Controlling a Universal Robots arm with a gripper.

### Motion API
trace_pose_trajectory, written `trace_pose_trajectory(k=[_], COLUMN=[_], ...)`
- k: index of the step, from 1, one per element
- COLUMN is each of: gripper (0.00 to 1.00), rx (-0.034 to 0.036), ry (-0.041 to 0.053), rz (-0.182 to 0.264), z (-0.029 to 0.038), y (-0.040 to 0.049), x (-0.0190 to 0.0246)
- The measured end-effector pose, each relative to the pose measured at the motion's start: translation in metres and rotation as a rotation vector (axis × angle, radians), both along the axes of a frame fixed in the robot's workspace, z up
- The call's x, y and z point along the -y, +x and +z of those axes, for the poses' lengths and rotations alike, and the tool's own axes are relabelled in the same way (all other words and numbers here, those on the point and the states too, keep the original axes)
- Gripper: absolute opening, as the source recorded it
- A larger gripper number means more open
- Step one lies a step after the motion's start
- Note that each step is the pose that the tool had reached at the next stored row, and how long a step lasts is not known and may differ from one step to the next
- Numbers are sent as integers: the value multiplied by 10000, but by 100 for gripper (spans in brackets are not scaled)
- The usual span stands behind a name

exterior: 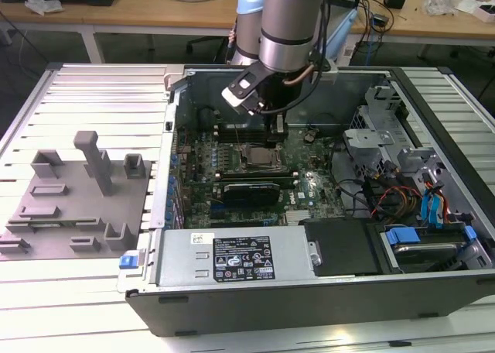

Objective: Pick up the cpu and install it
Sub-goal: 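Close the cpu cover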

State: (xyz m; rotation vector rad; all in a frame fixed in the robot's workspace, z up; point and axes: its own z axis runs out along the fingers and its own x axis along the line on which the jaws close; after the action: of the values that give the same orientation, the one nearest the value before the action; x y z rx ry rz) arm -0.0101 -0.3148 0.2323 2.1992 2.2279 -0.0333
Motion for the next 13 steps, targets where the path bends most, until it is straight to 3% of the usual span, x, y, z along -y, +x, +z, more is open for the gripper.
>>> trace_pose_trajectory(k=[4,10,13], gripper=[11,11,11], rx=[1,1,1], ry=[-2,-2,-1], rz=[0,12,334], z=[-26,-27,-27], y=[-59,-64,-64], x=[2,2,2])
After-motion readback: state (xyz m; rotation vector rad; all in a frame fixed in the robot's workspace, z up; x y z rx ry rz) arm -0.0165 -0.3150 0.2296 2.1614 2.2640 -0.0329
